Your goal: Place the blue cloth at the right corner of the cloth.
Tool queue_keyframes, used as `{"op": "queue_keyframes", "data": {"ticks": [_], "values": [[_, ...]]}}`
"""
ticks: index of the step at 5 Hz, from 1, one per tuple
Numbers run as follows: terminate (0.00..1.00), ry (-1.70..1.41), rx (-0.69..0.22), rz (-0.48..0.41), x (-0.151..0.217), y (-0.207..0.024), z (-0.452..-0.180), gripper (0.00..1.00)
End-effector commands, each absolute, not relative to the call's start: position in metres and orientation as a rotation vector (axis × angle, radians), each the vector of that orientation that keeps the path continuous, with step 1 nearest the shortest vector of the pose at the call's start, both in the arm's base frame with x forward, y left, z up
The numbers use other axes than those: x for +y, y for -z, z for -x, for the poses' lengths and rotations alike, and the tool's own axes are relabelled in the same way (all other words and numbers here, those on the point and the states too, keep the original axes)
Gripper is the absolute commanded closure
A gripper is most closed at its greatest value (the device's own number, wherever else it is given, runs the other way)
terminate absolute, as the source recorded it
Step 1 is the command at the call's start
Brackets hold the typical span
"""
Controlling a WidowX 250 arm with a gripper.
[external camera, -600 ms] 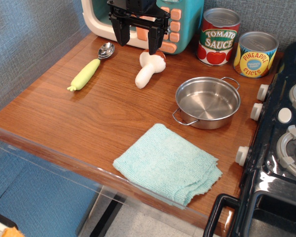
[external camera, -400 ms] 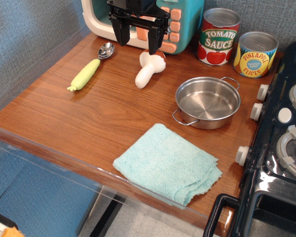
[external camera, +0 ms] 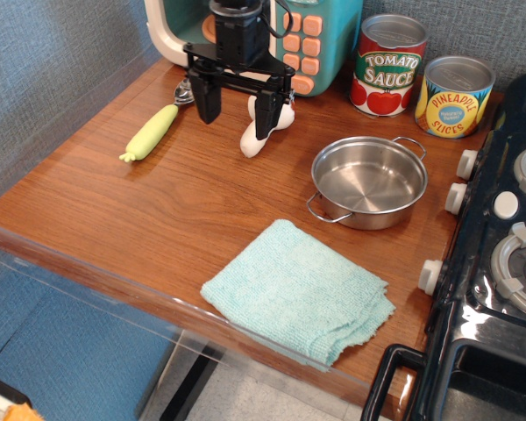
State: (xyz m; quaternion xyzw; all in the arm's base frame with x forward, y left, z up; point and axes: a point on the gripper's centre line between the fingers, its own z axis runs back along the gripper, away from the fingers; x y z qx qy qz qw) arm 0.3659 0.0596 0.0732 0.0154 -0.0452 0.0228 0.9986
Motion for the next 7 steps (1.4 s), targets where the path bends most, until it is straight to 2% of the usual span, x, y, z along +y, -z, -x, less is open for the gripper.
{"op": "queue_keyframes", "data": {"ticks": [1, 2, 4, 5, 6, 7], "values": [[0.00, 0.027, -0.220, -0.039, 0.018, -0.120, -0.285, 0.00], [0.00, 0.094, -0.166, -0.034, -0.015, -0.099, -0.258, 0.00], [0.00, 0.169, -0.095, -0.004, -0.046, -0.045, -0.237, 0.00], [0.00, 0.153, -0.079, -0.030, -0.044, -0.023, -0.240, 0.00], [0.00, 0.123, -0.124, -0.053, -0.036, 0.003, -0.250, 0.00], [0.00, 0.040, -0.140, -0.076, -0.015, 0.013, -0.249, 0.00]]}}
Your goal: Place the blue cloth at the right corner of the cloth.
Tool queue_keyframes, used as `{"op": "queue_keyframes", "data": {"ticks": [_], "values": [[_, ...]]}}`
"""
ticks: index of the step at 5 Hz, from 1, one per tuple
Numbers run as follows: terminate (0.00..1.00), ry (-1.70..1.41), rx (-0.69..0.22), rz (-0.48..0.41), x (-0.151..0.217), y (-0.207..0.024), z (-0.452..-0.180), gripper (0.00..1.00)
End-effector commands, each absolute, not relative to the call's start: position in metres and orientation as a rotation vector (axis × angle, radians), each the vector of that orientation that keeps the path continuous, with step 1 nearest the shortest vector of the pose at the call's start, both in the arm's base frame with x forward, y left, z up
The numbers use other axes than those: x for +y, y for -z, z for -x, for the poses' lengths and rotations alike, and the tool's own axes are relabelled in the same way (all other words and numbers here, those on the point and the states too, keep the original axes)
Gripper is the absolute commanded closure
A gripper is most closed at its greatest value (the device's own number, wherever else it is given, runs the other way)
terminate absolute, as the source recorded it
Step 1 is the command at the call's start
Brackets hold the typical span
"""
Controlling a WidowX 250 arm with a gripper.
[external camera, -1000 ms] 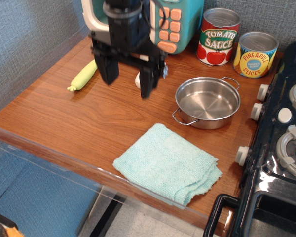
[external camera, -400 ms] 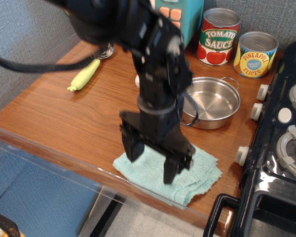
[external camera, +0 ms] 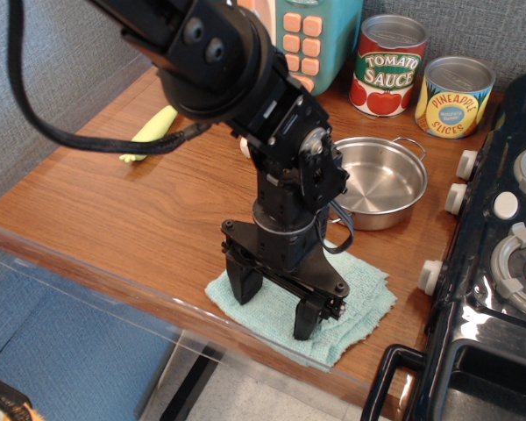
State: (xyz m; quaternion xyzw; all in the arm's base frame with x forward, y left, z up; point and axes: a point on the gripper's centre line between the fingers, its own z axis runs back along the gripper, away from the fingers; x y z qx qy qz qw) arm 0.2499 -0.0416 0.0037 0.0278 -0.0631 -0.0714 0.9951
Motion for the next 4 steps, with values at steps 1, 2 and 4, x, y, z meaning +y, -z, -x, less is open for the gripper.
{"op": "queue_keyframes", "data": {"ticks": [1, 2, 4], "values": [[0.00, -0.134, -0.140, -0.096, 0.030, -0.002, -0.236, 0.00], [0.00, -0.277, -0.145, -0.102, 0.070, -0.015, -0.226, 0.00], [0.00, -0.366, -0.144, -0.128, 0.121, -0.024, -0.221, 0.00]]}}
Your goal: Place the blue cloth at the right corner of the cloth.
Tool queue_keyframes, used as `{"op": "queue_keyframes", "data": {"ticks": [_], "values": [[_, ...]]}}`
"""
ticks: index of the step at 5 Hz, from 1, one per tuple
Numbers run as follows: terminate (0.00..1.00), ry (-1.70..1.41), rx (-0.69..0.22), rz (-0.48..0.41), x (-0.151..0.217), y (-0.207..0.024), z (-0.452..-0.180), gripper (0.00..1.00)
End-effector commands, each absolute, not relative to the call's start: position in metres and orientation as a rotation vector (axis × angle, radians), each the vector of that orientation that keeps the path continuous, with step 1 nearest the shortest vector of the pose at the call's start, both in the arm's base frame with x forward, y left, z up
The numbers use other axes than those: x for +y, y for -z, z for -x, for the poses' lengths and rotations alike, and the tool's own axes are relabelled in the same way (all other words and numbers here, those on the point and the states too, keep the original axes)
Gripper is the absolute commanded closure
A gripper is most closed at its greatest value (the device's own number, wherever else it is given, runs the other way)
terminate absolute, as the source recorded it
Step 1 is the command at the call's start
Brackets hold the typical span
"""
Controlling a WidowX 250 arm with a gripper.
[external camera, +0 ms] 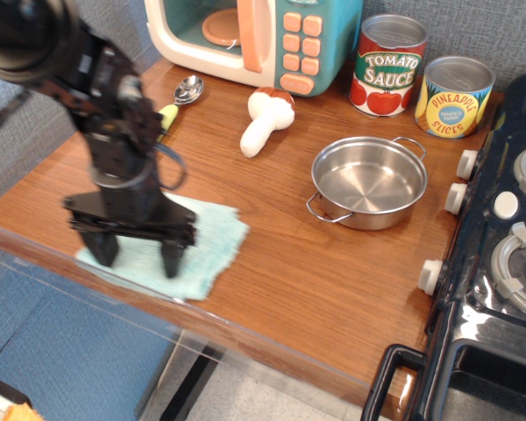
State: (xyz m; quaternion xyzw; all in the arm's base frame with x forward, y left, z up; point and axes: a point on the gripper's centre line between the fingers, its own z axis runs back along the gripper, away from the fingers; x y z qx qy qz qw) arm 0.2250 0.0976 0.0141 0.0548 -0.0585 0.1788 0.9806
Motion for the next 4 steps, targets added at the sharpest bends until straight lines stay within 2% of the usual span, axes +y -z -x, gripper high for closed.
{"op": "queue_keyframes", "data": {"ticks": [1, 2, 3, 4], "values": [[0.00, -0.344, -0.141, -0.163, 0.136, -0.025, -0.229, 0.00], [0.00, -0.286, -0.155, -0.144, 0.133, -0.027, -0.238, 0.00], [0.00, -0.225, -0.207, -0.137, 0.117, -0.057, -0.243, 0.00], [0.00, -0.193, -0.204, -0.113, 0.113, -0.079, -0.246, 0.00]]}}
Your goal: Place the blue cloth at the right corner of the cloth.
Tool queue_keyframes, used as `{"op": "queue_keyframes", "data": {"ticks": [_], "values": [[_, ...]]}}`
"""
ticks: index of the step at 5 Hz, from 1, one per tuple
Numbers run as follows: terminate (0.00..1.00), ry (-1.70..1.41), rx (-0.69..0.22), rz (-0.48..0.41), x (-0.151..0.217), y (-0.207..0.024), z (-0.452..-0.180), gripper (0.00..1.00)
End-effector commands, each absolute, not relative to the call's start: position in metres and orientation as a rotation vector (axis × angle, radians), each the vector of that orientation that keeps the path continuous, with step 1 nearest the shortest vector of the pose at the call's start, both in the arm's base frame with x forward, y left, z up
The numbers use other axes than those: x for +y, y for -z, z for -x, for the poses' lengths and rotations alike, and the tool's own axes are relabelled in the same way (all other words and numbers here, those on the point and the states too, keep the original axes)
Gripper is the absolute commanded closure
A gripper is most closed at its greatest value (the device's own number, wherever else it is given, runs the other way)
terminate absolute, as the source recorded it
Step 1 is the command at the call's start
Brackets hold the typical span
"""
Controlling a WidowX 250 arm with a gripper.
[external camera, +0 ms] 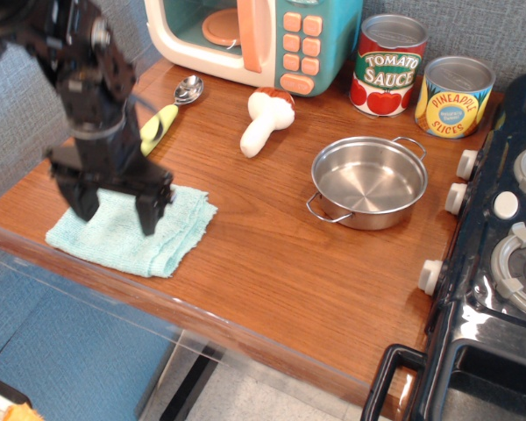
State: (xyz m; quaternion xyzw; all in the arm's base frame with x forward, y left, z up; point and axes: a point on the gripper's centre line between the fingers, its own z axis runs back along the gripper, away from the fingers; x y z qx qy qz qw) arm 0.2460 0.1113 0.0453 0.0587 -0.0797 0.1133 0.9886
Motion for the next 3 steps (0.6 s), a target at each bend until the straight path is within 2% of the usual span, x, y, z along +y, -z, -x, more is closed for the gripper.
{"op": "queue_keyframes", "data": {"ticks": [1, 2, 3], "values": [[0.00, -0.145, -0.153, -0.126, 0.1127, -0.0748, -0.2511, 0.00], [0.00, -0.145, -0.153, -0.126, 0.1127, -0.0748, -0.2511, 0.00], [1.00, -0.145, -0.153, -0.126, 0.1127, -0.0748, -0.2511, 0.00]]}}
